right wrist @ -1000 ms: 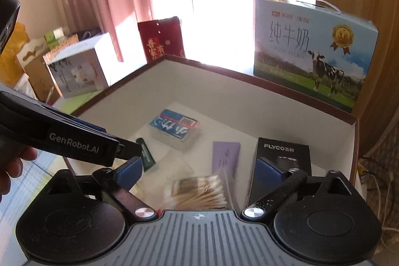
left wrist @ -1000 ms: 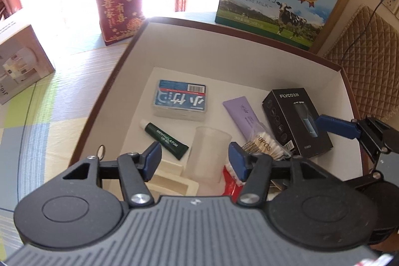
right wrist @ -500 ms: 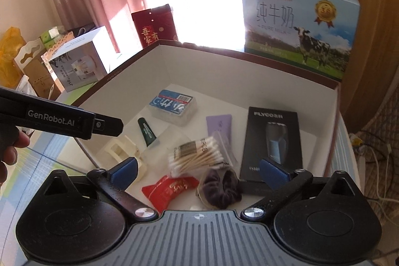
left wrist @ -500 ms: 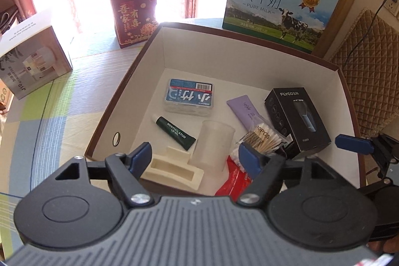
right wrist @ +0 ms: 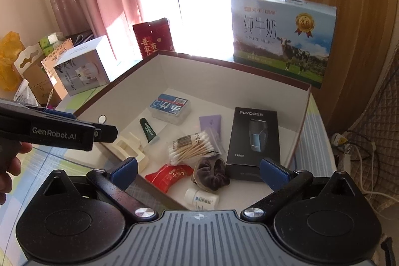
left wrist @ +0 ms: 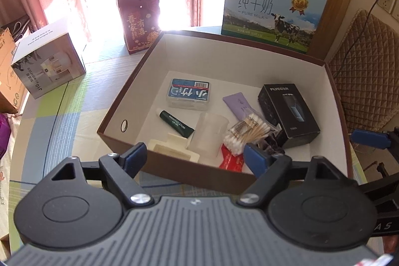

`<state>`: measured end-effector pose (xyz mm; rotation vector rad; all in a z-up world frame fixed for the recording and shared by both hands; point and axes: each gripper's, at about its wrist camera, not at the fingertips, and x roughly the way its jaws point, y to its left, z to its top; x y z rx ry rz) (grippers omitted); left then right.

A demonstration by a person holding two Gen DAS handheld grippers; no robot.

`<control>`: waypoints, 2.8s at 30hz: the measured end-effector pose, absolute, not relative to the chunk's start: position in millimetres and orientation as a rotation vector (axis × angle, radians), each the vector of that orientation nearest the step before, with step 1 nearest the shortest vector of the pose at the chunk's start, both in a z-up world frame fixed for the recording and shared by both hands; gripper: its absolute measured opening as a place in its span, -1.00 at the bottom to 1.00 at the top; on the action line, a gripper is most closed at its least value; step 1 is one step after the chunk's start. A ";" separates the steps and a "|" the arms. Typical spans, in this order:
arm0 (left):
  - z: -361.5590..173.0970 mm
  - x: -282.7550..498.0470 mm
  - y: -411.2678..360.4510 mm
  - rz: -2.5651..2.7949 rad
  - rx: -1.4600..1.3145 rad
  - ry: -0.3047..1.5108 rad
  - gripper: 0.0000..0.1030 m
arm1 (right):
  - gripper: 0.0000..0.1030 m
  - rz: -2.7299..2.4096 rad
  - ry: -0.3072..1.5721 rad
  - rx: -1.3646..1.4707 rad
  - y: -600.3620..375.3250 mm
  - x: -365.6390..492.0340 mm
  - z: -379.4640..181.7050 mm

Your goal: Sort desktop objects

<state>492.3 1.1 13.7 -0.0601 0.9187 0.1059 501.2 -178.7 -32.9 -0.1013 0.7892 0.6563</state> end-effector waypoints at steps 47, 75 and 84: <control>58.3 301.6 26.4 0.026 0.068 0.827 0.91 | 0.97 0.496 0.743 -0.056 -186.3 329.2 4.5; 47.6 240.1 49.5 -0.006 0.076 0.853 0.92 | 0.97 0.467 0.751 -0.111 -168.1 252.3 -3.7; 41.8 233.3 50.6 -0.021 0.078 0.868 0.92 | 0.97 0.458 0.773 -0.121 -164.5 242.0 -7.6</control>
